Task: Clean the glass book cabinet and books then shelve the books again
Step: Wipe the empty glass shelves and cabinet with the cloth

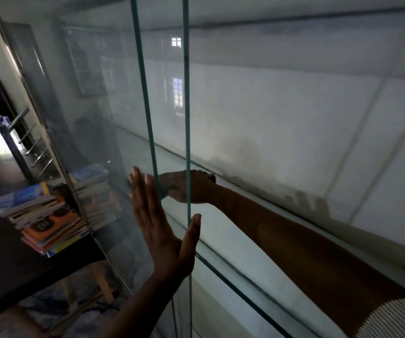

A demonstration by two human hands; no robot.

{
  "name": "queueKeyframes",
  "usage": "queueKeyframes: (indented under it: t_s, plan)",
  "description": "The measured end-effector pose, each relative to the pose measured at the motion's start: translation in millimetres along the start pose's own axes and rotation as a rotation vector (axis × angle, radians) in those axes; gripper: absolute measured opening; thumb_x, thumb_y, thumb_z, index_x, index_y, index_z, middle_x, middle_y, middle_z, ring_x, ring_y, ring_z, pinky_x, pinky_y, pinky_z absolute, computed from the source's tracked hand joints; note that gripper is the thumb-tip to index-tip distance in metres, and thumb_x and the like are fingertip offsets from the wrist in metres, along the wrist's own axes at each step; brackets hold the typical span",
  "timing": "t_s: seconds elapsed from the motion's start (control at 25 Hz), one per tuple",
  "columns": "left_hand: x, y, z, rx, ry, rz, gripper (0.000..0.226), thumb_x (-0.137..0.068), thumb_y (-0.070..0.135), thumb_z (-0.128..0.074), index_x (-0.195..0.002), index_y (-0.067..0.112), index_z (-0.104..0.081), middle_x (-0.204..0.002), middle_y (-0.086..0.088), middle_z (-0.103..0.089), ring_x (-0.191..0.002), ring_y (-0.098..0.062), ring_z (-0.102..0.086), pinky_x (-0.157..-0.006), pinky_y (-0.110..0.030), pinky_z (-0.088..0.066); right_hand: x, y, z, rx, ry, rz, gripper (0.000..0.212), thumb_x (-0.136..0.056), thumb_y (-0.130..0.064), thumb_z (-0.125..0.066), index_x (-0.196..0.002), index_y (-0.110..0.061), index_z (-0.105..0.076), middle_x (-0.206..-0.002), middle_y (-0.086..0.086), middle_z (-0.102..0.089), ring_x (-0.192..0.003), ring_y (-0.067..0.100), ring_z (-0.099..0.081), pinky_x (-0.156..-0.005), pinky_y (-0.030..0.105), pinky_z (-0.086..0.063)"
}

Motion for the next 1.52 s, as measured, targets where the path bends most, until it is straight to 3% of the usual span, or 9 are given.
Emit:
queueKeyframes:
  t_s: [0.24,0.36,0.48,0.64,0.76,0.88,1.16,1.36,1.52]
  plan:
    - [-7,2,9,0.105,-0.078,0.005,0.075,-0.092,0.054,-0.044,-0.149,0.028,-0.003,-0.157,0.003,0.002,-0.145,-0.032,-0.003,-0.115,-0.056,-0.009,98,8,4,-0.259,0.053,-0.099,0.04,-0.088,-0.017,-0.062,-0.127,-0.017,-0.057,-0.128,0.0,-0.059,-0.115,0.016,-0.057,-0.096,0.033,-0.046]
    - [-2,6,28,0.142,-0.241,0.053,0.073,-0.091,0.046,-0.051,-0.148,0.016,-0.016,-0.155,-0.015,-0.005,-0.145,-0.03,-0.005,-0.119,-0.043,-0.011,162,13,2,-0.329,0.125,-0.214,0.047,-0.083,-0.004,-0.056,-0.129,-0.016,-0.052,-0.126,0.006,-0.06,-0.115,0.02,-0.058,-0.099,0.033,-0.046]
    - [43,39,59,0.254,-0.295,0.134,0.056,-0.089,0.038,-0.052,-0.139,0.018,-0.036,-0.148,-0.004,-0.029,-0.14,-0.016,-0.027,-0.113,-0.027,-0.025,227,2,2,-0.299,0.226,-0.299,0.047,-0.081,-0.022,-0.052,-0.127,-0.021,-0.047,-0.124,0.004,-0.061,-0.112,0.018,-0.06,-0.097,0.034,-0.048]
    - [84,58,59,0.721,-0.296,1.127,0.015,-0.089,0.03,-0.058,-0.102,0.025,-0.053,-0.099,-0.007,-0.056,-0.089,-0.015,-0.064,-0.076,-0.036,-0.053,268,-11,29,-0.278,0.314,-0.346,0.045,-0.081,-0.012,-0.055,-0.125,-0.007,-0.044,-0.122,0.005,-0.056,-0.111,-0.012,-0.05,-0.096,0.003,-0.035]
    - [78,61,33,1.12,-0.544,1.609,0.045,-0.083,0.042,-0.055,-0.122,0.02,-0.048,-0.111,-0.016,-0.064,-0.094,-0.034,-0.068,-0.073,-0.047,-0.057,229,11,63,-0.134,0.425,-0.309,0.047,-0.08,0.003,-0.05,-0.125,-0.011,-0.053,-0.127,0.005,-0.056,-0.111,-0.005,-0.048,-0.098,0.003,-0.032]
    - [66,70,15,1.294,-0.536,1.556,0.049,-0.09,0.029,-0.05,-0.137,0.029,-0.036,-0.121,-0.021,-0.061,-0.097,-0.039,-0.066,-0.074,-0.051,-0.057,169,43,55,-0.009,0.336,-0.333,0.053,-0.081,0.01,-0.043,-0.126,-0.014,-0.058,-0.136,0.008,-0.052,-0.126,0.02,-0.047,-0.109,0.026,-0.033]
    - [66,75,12,1.299,-0.433,1.574,0.038,-0.1,0.017,-0.038,-0.137,0.027,-0.035,-0.117,-0.024,-0.06,-0.089,-0.041,-0.068,-0.072,-0.05,-0.057,195,24,16,-0.002,0.195,-0.347,0.062,-0.083,0.014,-0.038,-0.134,-0.021,-0.048,-0.149,0.005,-0.032,-0.137,0.023,-0.033,-0.11,0.028,-0.029]
    - [66,79,15,1.323,-0.409,1.597,0.042,-0.101,0.016,-0.037,-0.141,0.026,-0.031,-0.109,-0.017,-0.062,-0.075,-0.029,-0.072,-0.072,-0.048,-0.057,276,-56,18,0.039,0.348,-0.386,0.059,-0.076,0.013,-0.046,-0.125,-0.017,-0.057,-0.135,0.003,-0.041,-0.125,0.009,-0.033,-0.097,-0.006,-0.018]
    - [69,77,18,1.364,-0.408,1.584,0.043,-0.101,0.017,-0.038,-0.141,0.028,-0.03,-0.117,-0.016,-0.061,-0.084,-0.028,-0.071,-0.07,-0.041,-0.059,330,-99,16,0.034,0.354,-0.438,0.051,-0.079,0.0,-0.042,-0.124,-0.022,-0.053,-0.132,-0.001,-0.047,-0.122,0.01,-0.046,-0.104,0.006,-0.026]
Point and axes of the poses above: each hand's wrist, its own x-axis away from the middle knuckle, its own z-axis out of the back of the hand, y = z × x, the point moved 3 cm from there along -x, towards the middle knuckle
